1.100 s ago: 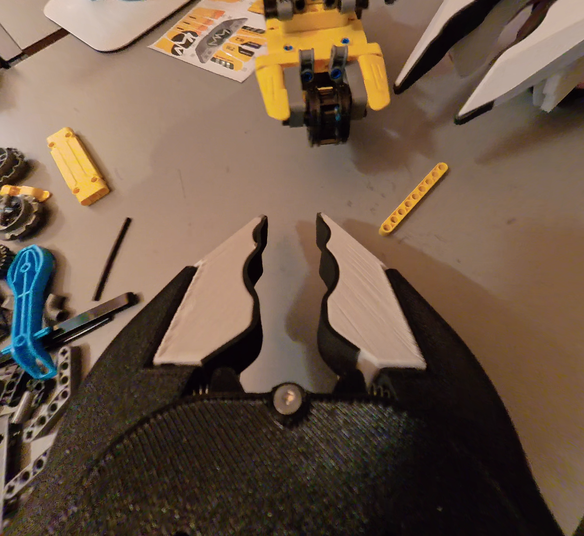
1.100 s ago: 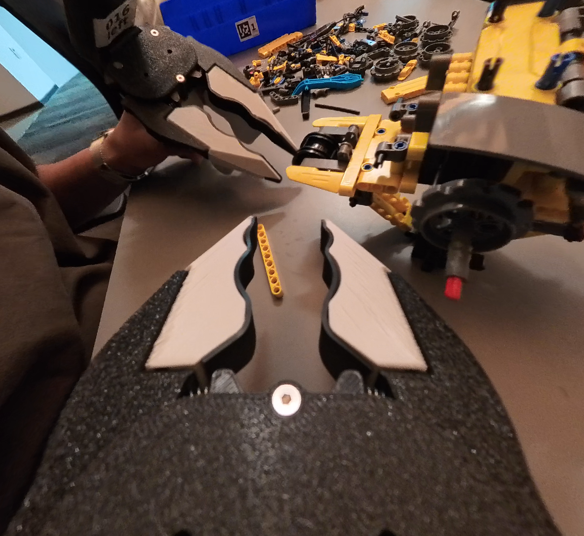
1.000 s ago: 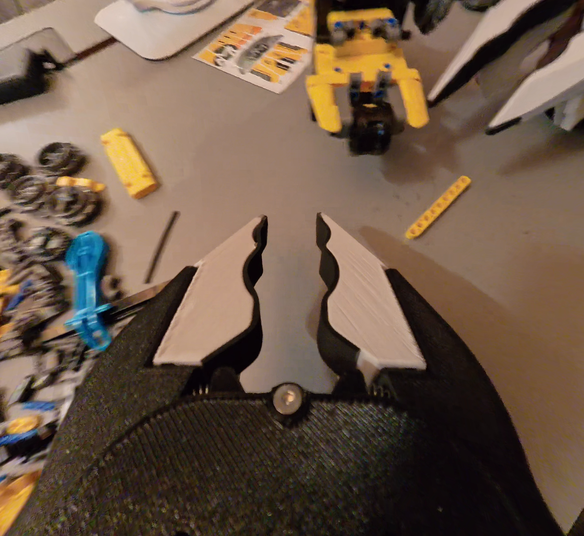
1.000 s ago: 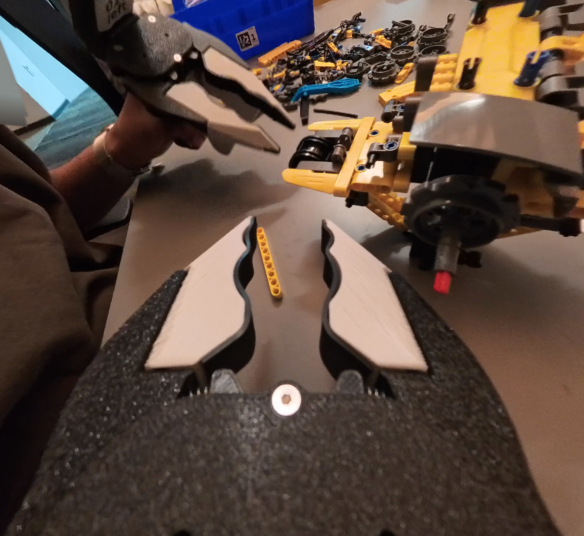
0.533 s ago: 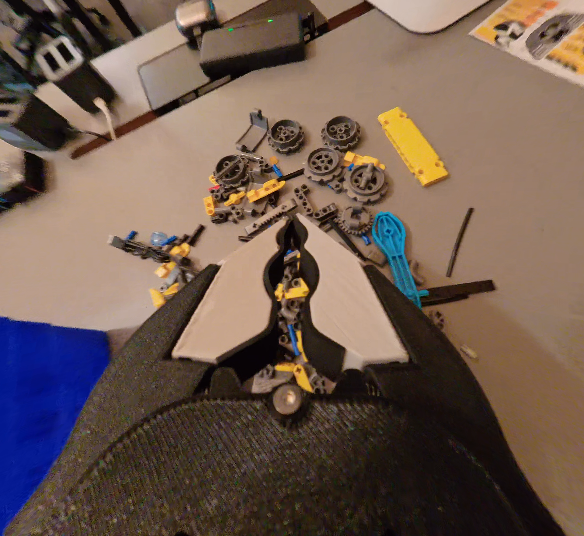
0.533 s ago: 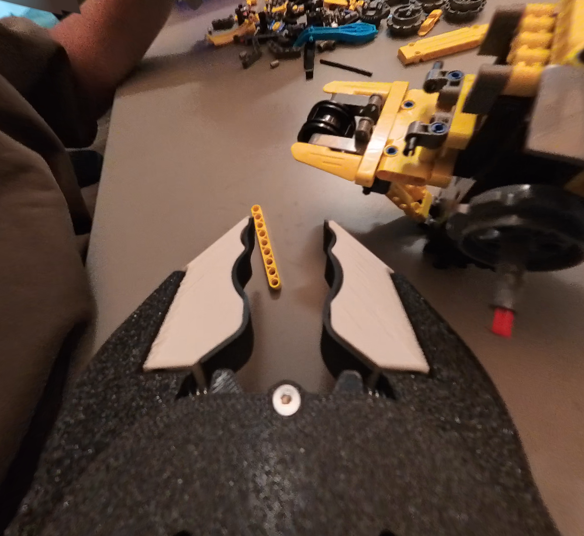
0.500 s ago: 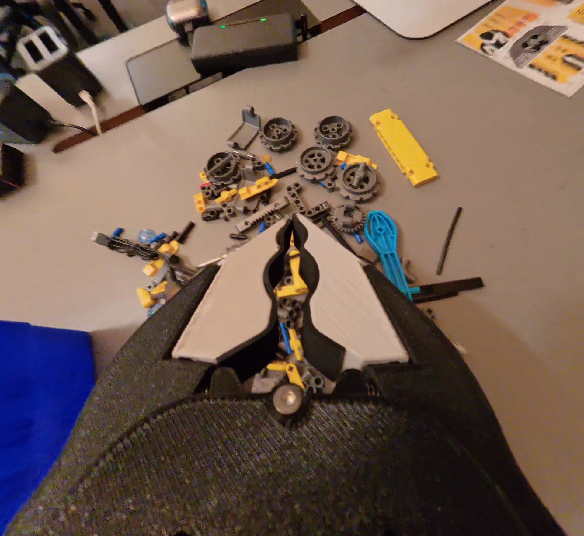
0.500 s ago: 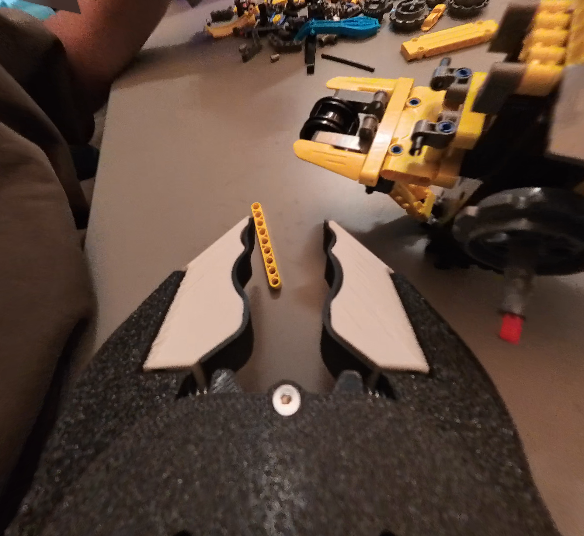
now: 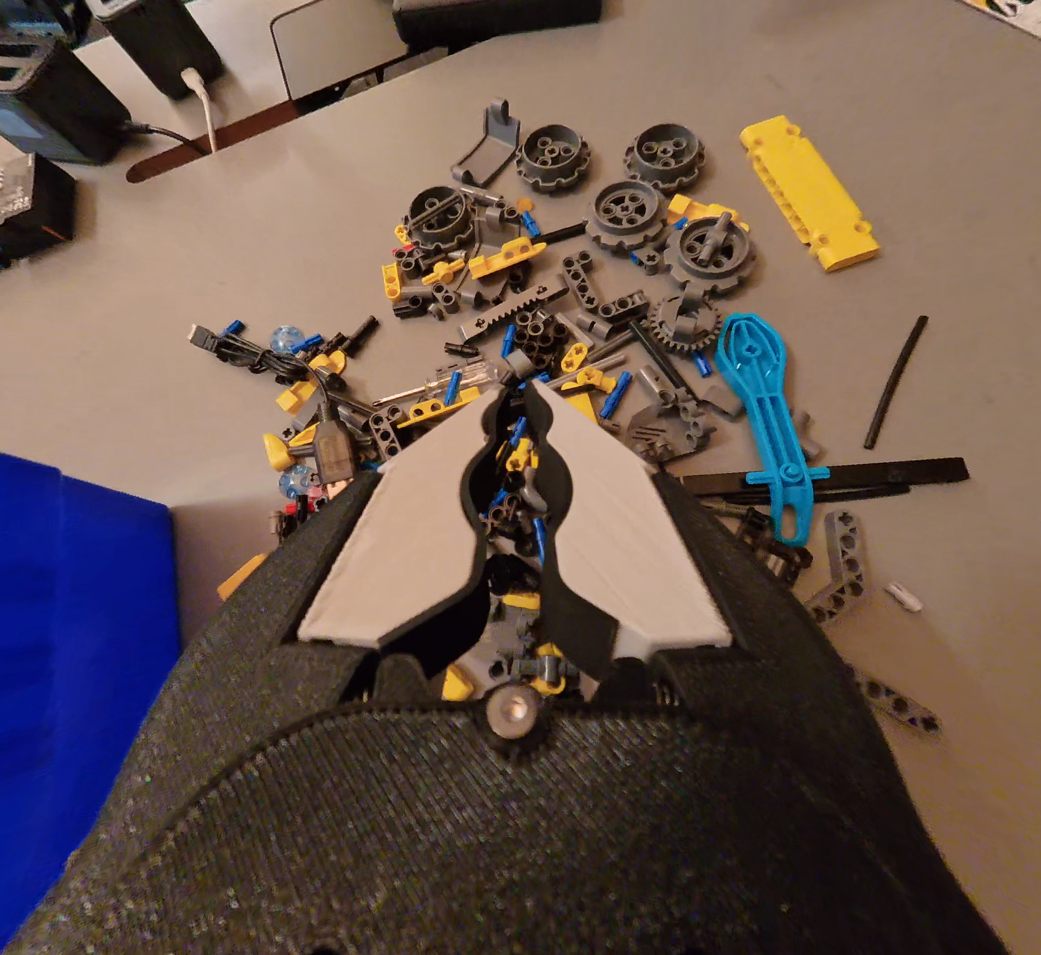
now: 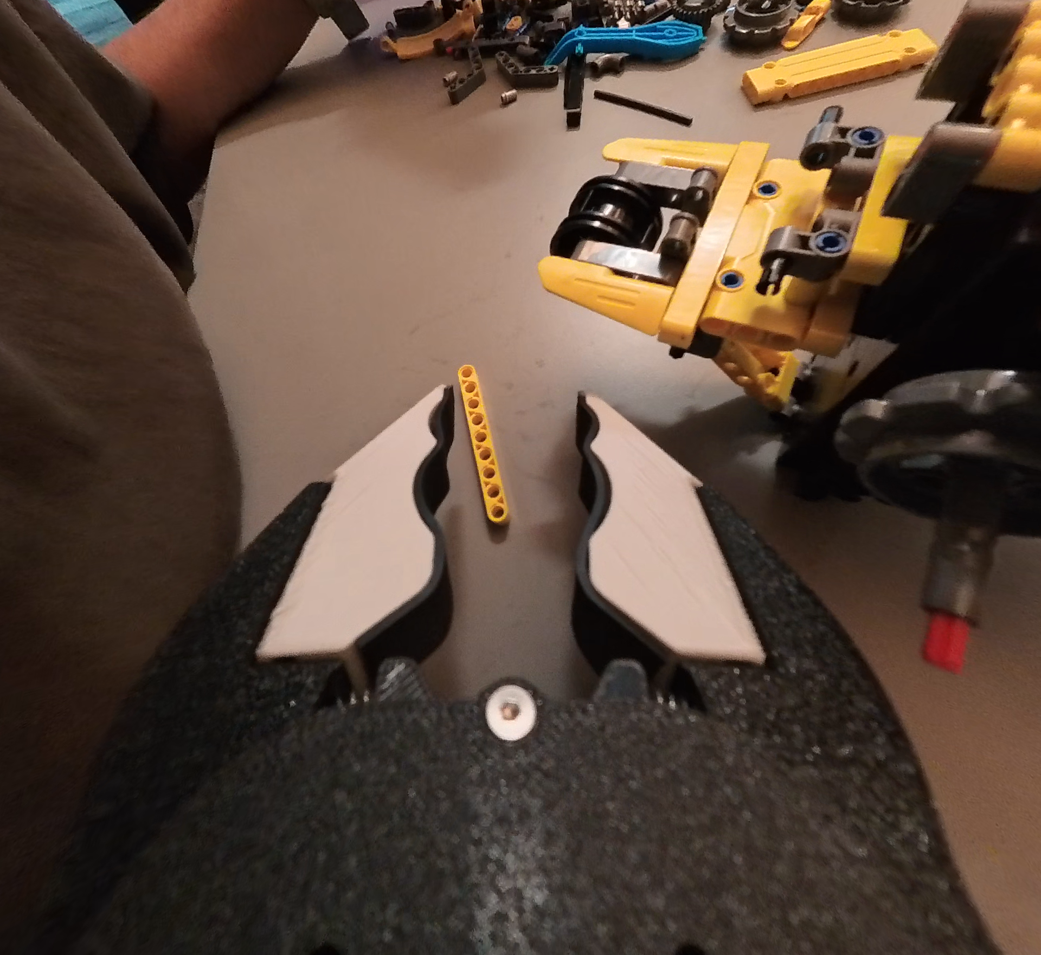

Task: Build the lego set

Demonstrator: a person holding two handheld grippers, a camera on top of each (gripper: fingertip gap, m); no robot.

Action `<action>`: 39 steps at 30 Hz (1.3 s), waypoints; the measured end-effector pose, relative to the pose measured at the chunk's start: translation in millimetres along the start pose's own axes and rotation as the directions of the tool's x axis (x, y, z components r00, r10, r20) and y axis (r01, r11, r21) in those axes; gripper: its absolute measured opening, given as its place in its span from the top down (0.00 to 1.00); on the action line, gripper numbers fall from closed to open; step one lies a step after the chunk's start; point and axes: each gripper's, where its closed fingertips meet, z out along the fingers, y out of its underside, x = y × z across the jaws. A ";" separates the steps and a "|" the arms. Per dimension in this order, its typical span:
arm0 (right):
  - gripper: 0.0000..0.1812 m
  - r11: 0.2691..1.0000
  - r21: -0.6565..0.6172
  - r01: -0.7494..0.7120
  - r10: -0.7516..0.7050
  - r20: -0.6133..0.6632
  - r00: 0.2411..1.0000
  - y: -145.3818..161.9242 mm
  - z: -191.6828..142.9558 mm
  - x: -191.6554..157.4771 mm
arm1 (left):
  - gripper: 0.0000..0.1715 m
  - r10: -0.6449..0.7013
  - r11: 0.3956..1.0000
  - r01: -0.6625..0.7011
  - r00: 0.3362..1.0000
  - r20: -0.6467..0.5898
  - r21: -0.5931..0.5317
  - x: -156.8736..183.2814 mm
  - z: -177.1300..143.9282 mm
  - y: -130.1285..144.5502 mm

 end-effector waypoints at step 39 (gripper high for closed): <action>0.76 1.000 -0.020 -0.021 0.022 0.034 0.999 2.3 2.7 -1.6 | 0.99 0.073 0.989 -0.090 0.987 -0.143 -0.116 69.7 36.3 -11.5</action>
